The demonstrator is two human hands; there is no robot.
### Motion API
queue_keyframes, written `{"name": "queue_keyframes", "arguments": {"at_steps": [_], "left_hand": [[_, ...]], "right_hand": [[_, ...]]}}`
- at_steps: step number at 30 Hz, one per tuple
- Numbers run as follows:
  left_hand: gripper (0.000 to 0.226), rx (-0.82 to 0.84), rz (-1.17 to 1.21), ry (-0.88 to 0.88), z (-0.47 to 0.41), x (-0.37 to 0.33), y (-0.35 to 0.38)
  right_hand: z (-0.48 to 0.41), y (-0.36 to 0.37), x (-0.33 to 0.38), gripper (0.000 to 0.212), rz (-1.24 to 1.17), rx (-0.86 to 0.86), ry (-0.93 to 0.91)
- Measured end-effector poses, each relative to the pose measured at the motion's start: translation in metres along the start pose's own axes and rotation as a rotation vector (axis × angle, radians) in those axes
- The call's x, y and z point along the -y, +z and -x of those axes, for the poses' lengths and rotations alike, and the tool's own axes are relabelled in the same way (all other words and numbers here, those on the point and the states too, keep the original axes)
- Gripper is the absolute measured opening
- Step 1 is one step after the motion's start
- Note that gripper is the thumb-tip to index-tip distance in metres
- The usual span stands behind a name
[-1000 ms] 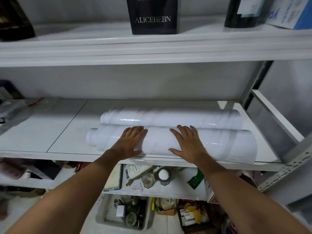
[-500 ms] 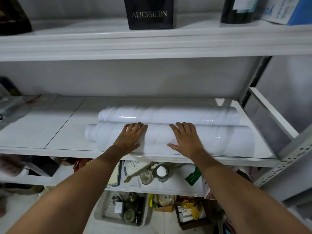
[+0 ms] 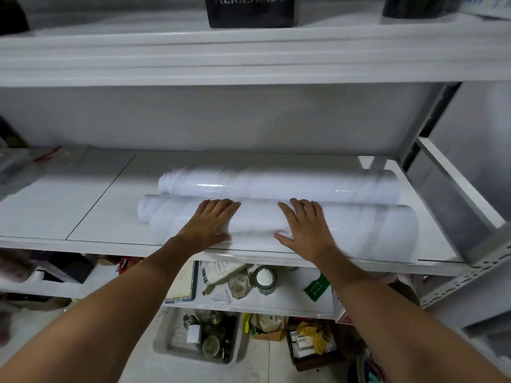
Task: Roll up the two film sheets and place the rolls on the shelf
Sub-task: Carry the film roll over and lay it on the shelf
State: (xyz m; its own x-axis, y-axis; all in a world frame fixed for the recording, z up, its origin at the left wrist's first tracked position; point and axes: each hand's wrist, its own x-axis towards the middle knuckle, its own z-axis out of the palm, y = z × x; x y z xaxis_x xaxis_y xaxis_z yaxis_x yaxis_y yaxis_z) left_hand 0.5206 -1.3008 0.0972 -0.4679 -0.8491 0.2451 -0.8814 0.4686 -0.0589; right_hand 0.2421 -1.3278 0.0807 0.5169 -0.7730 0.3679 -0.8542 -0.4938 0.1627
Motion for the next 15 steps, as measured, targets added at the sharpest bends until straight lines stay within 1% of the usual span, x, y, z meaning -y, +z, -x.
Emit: {"name": "queue_keyframes", "arguments": {"at_steps": [5, 15], "left_hand": [[0.090, 0.042, 0.048, -0.006, 0.001, 0.000, -0.008], [0.094, 0.041, -0.005, 0.027, 0.001, 0.003, -0.020]], "right_hand": [[-0.001, -0.007, 0.000, 0.078, -0.001, -0.005, -0.005], [-0.001, -0.018, -0.003, 0.080, 0.010, 0.022, -0.016]]}}
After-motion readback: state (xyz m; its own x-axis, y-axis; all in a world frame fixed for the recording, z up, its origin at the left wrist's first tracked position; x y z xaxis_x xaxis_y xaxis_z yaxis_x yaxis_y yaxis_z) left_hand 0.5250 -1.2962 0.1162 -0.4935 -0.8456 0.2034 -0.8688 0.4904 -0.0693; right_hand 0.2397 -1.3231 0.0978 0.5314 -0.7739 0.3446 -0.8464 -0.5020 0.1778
